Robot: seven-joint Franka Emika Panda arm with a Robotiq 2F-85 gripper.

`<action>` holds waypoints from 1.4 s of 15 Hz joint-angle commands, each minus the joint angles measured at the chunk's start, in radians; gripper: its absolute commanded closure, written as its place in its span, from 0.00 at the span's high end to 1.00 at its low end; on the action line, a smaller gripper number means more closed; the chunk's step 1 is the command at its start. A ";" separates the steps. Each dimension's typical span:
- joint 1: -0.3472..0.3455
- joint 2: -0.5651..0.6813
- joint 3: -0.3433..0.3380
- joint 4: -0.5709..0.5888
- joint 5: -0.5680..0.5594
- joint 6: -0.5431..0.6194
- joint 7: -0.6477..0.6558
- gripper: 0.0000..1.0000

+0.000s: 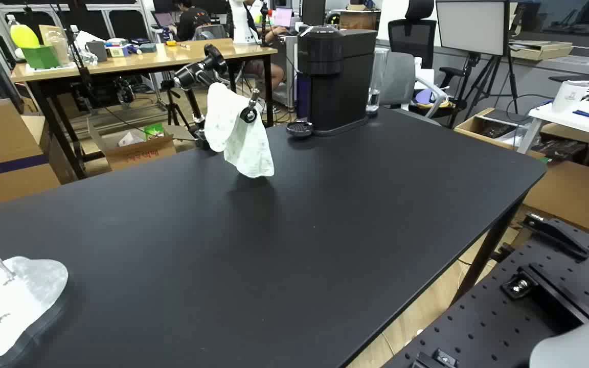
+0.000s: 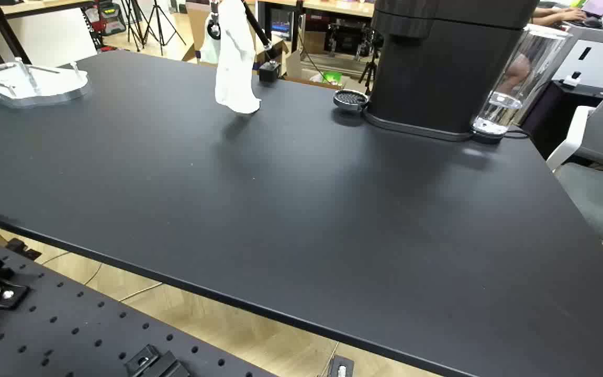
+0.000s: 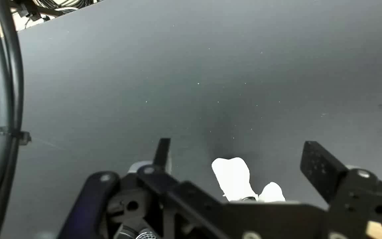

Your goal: Put the cloth on the table

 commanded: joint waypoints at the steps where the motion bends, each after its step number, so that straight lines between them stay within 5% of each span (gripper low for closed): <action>1: 0.012 0.002 -0.010 0.002 -0.006 0.000 0.005 1.00; 15: -0.001 0.051 -0.033 0.047 -0.019 0.000 -0.031 1.00; 21: 0.028 0.304 -0.108 0.270 -0.049 -0.060 -0.397 1.00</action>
